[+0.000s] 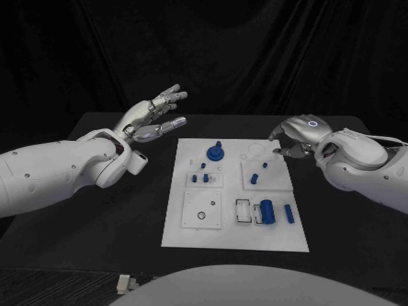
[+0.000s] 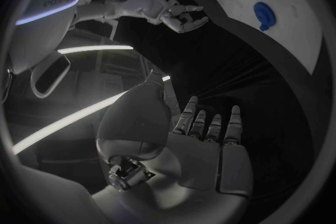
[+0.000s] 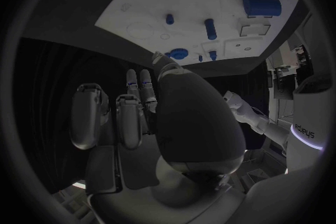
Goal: Assemble the parts on the task board
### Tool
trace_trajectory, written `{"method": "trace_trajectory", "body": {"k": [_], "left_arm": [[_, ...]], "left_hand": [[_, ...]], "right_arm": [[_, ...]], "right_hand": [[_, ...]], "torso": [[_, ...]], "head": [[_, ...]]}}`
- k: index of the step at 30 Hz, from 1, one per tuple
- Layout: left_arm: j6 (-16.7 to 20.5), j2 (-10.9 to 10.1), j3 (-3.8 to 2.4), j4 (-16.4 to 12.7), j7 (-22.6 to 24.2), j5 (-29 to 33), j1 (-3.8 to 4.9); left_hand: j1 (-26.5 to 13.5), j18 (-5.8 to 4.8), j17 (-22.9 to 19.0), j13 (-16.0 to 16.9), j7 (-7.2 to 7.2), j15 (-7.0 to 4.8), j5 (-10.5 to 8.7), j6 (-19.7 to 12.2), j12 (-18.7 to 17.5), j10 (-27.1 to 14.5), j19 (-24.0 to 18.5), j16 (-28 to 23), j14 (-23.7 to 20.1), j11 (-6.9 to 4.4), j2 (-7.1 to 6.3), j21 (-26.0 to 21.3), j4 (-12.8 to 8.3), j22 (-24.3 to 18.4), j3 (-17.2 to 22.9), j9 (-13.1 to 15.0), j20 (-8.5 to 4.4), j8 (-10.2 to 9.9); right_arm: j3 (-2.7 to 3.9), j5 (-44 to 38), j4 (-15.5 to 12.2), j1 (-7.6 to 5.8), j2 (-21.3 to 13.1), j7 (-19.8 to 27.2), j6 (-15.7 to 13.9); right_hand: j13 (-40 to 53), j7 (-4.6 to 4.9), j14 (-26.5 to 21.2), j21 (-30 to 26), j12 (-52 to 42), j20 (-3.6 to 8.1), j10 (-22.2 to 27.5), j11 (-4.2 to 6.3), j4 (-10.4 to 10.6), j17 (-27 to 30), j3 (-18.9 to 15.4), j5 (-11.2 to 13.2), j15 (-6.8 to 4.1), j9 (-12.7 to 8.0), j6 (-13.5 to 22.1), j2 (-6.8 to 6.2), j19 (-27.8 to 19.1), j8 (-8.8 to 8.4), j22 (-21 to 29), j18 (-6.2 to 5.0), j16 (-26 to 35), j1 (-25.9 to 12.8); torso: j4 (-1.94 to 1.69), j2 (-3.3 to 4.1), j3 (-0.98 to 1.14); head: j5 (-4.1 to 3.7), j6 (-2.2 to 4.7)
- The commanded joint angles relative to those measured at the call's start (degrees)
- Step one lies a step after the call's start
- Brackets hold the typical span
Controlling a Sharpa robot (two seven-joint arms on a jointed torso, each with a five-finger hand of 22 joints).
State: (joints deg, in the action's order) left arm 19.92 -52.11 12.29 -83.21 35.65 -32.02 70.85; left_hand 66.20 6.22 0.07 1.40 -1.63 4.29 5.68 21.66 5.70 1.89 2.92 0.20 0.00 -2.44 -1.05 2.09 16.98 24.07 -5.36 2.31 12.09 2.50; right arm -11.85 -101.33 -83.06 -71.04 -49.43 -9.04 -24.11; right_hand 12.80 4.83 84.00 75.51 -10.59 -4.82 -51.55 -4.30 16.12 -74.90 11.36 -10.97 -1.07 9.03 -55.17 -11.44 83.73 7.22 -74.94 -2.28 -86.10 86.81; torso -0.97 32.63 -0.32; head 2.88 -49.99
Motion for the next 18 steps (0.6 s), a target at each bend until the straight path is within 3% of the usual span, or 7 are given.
{"method": "trace_trajectory", "body": {"k": [1,4,7,9,12,15,18], "left_arm": [[-8.9,-0.1,-0.06,-0.6,7.8,17.5,-0.65],[-10.8,-0.3,-0.06,-1.2,7.9,18.8,-1.29],[-12.3,-0.4,-0.06,-1.8,7.6,19.9,-1.85],[-13.2,-0.5,-0.06,-2.3,7.4,20.4,-2.13],[-14.4,-0.5,-0.05,-2.7,7.2,20.8,-2.44],[-14.8,-0.5,-0.05,-2.9,7.3,21.4,-2.66],[-15.0,-0.6,-0.05,-3.1,7.4,22.2,-2.8]], "left_hand": [[0.5,0.89,-0.1,-0.1,-0.17,0.28,0.38,-0.7,0.1,-0.1,0.0,-0.2,0.0,0.81,-0.36,-0.2,0.0,-0.5,-0.2,-0.1,0.45,-0.4],[-0.5,1.7,-0.1,-0.1,-0.56,0.71,-1.15,-3.3,0.5,-0.4,0.1,-0.2,0.0,0.25,0.08,-0.2,0.0,-1.5,-0.3,-0.3,0.98,-0.6],[-0.3,2.25,-0.1,-0.1,-0.89,0.96,-0.99,-5.0,0.7,-0.6,0.1,-0.2,0.0,-0.59,0.76,-0.1,-0.1,-2.0,-0.4,-0.5,1.0,-0.7],[0.2,2.87,-0.1,-0.1,-1.23,1.29,-0.17,-7.5,0.8,-0.8,0.1,-0.2,0.0,-0.09,1.42,-0.1,-0.1,-2.5,-0.5,-0.6,1.05,-0.9],[0.8,3.75,-0.1,-0.1,-3.01,1.12,0.44,-11.9,1.2,-0.9,0.1,-0.2,0.0,-0.75,2.41,-0.1,-0.1,-3.4,-1.1,-1.0,0.86,-1.3],[1.2,4.05,-0.1,-0.2,-4.76,1.07,0.84,-15.1,1.4,-1.1,-0.4,-0.2,0.0,-0.01,3.26,-0.4,-0.2,-6.4,-2.0,-1.3,0.23,-1.5],[1.4,4.04,-0.1,-0.2,-6.05,0.9,0.92,-17.8,1.5,-1.3,-0.7,-0.2,0.0,0.1,3.67,-0.5,-0.1,-8.1,-2.8,-1.6,-0.64,-1.9]], "right_arm": [[0.02,1.0,1.5,0.95,1.0,1.1,3.3],[0.02,1.7,2.3,1.73,1.9,1.8,3.4],[0.02,2.1,2.9,2.23,2.5,2.5,3.3],[0.02,2.2,3.1,2.49,2.7,2.8,3.3],[0.02,2.3,3.4,2.77,3.0,3.1,3.4],[0.02,2.5,3.6,3.08,3.2,3.3,3.4],[0.02,3.1,3.8,3.36,3.4,3.6,3.2]], "right_hand": [[-0.4,0.47,4.0,-0.2,0.2,0.26,0.6,0.11,0.0,-6.5,-0.8,0.1,-0.61,-0.1,0.0,0.26,-0.2,-0.36,-10.4,-1.19,0.3,-0.2],[-0.9,1.25,3.9,-0.9,0.2,0.43,0.9,0.24,0.0,-6.2,-1.8,-1.7,-0.78,-0.2,0.0,0.71,-0.4,-0.54,-10.2,-1.3,0.5,0.4],[-1.0,1.44,3.9,-0.9,0.0,0.43,0.8,0.15,0.1,-6.2,-2.0,-1.6,-0.76,-0.3,-0.2,0.86,-0.4,-0.51,-10.2,-1.3,0.5,0.2],[-1.1,1.48,4.0,-1.0,-0.6,0.37,-0.1,-0.03,0.1,-6.2,-2.2,-3.2,-0.64,-0.2,-0.7,1.49,-0.3,-0.37,-10.2,-1.29,0.5,0.6],[-1.3,0.18,4.0,-1.0,-1.6,0.2,-1.8,-0.53,-0.2,-6.3,-1.8,-6.1,-0.35,-0.4,-0.8,2.08,-0.3,-0.53,-10.3,-1.26,0.4,1.3],[-1.4,-0.4,4.0,-1.0,-2.1,-0.03,-3.0,-0.69,-0.2,-6.3,-1.6,-7.0,-0.09,-0.5,-0.7,2.16,-0.2,-0.72,-10.3,-1.24,0.4,1.4],[-1.9,1.66,4.0,-1.0,-2.2,-0.2,-3.8,-0.51,0.1,-6.2,-1.7,-6.3,0.05,-0.7,-0.8,2.02,-0.2,-0.87,-10.3,-1.24,0.4,1.0]], "torso": [[0.06,0.07,0.01],[0.09,-0.03,0.02],[0.11,-0.16,0.03],[0.13,-0.19,0.03],[0.11,-0.17,0.04],[0.17,-0.12,0.05],[0.17,-0.09,0.05]], "head": [[0.11,-0.01],[-0.04,-0.01],[-0.16,-0.01],[-0.2,-0.01],[-0.22,-0.01],[-0.13,-0.01],[-0.14,-0.01]]}}
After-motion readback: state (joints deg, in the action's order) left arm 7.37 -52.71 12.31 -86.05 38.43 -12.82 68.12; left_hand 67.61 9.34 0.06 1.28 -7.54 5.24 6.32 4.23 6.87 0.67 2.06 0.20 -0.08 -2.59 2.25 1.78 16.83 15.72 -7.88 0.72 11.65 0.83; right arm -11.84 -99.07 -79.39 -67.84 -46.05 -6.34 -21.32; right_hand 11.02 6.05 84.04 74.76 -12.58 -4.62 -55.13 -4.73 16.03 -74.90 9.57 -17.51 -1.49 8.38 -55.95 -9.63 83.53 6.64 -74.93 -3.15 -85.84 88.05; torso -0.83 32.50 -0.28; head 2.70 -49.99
